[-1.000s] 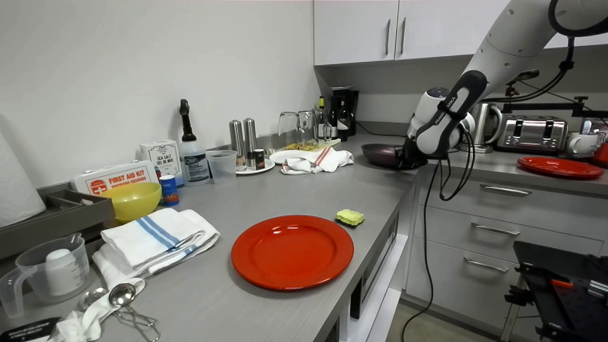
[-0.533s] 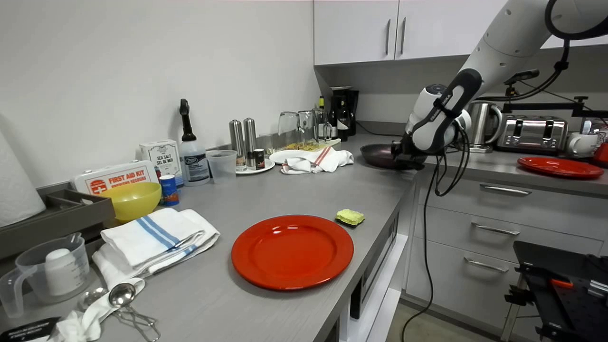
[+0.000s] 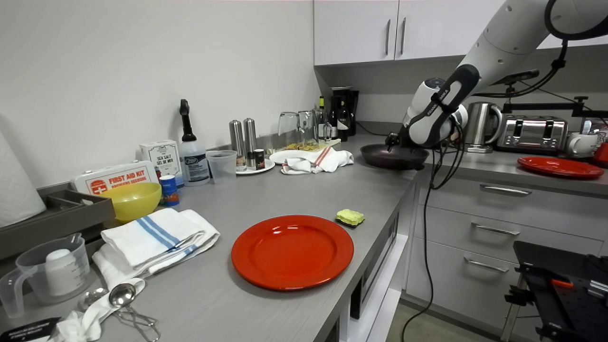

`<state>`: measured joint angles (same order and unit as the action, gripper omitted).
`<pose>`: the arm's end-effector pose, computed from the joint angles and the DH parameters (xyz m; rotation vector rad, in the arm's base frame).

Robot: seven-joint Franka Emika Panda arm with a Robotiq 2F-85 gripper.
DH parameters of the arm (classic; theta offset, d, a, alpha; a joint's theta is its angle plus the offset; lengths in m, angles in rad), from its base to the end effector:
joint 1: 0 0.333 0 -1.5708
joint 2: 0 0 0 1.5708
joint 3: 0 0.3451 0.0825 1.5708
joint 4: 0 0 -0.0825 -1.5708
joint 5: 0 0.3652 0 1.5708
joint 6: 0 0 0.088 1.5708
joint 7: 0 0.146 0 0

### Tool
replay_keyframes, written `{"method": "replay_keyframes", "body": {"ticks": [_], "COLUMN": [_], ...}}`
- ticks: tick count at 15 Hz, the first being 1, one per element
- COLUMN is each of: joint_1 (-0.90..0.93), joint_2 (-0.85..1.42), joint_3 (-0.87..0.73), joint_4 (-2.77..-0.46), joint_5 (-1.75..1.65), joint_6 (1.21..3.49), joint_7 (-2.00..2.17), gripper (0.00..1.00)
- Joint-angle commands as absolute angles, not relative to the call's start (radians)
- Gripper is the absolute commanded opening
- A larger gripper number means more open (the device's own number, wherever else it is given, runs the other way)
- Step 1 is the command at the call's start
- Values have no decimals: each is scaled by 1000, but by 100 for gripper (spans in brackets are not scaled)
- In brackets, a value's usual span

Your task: Move the pan to the right and the left twice, then move it to the right on the counter

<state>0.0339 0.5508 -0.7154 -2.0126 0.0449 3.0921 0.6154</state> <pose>0.5515 -0.3897 0.3220 2.2531 -1.4517 0.9073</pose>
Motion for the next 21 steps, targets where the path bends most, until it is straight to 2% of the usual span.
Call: {"method": "replay_keyframes", "body": {"ticks": [1, 8, 11, 13, 18, 21], "joint_1": [33, -50, -67, -140, -227, -256], "joint_2": [491, 180, 38, -49, -177, -218], "joint_3": [-695, -502, -466, -401, -365, -357], "joint_4": [-2042, -2197, -2250, -2272, -2288, -2302], "joint_5": [32, -16, 8, -13, -47, -66], "joint_6": [3106, 3007, 2842, 2712, 2380, 2255], "joint_7": [585, 298, 143, 60, -127, -167], "gripper": [100, 100, 100, 100, 100, 100]}}
